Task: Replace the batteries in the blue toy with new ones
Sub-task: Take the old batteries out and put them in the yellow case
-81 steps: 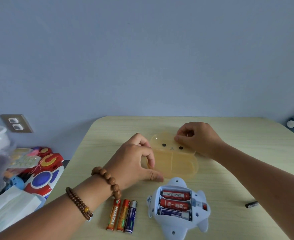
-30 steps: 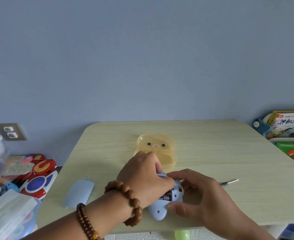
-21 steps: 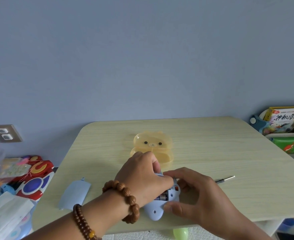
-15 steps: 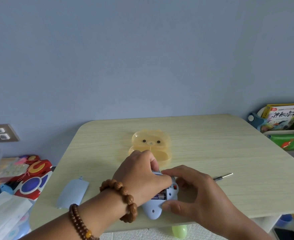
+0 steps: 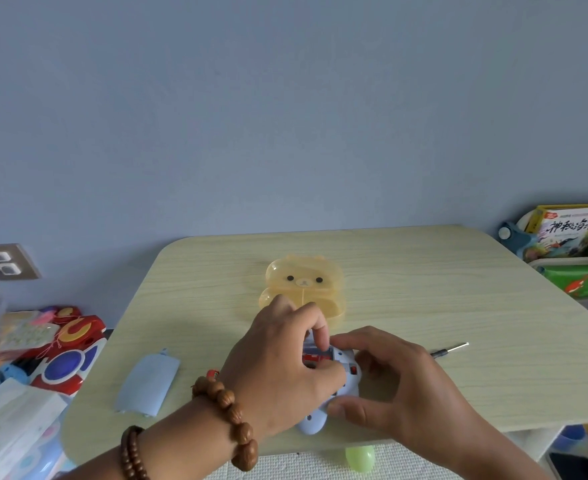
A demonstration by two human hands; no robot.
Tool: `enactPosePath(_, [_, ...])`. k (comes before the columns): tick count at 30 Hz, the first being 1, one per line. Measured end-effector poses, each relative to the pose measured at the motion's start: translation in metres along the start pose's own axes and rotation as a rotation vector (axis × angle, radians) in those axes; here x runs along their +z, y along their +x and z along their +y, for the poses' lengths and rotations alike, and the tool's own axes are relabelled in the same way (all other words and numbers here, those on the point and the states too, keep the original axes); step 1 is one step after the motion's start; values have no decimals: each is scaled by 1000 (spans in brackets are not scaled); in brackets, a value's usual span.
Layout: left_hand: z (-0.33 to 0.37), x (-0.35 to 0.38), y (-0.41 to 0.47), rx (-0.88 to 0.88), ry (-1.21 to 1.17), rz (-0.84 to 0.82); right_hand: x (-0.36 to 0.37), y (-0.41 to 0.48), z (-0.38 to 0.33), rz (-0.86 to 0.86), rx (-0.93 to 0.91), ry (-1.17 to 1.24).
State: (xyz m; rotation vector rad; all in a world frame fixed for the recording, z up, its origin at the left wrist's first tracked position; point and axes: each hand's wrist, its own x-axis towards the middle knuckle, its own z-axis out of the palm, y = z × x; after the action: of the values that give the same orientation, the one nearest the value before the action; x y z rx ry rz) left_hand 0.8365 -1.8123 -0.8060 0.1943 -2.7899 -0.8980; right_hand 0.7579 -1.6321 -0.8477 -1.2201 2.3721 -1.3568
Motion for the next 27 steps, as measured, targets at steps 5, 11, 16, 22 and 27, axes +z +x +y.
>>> enactPosePath(5, [-9, -4, -2, 122, 29, -31, -1, -1, -1, 5, 10, 8])
enactPosePath(11, [-18, -12, 2, 198, -7, 18, -1, -1, -3, 11, 22, -5])
enactPosePath(16, [-23, -18, 9, 151, -227, 188, 0, 1, -1, 35, 36, -20])
enactPosePath(22, [-36, -33, 29, -43, -561, 118, -1, 3, -1, 22, 63, -59])
enactPosePath(27, [-59, -43, 43, -71, -626, -21, -2, 3, -6, 12, 66, -64])
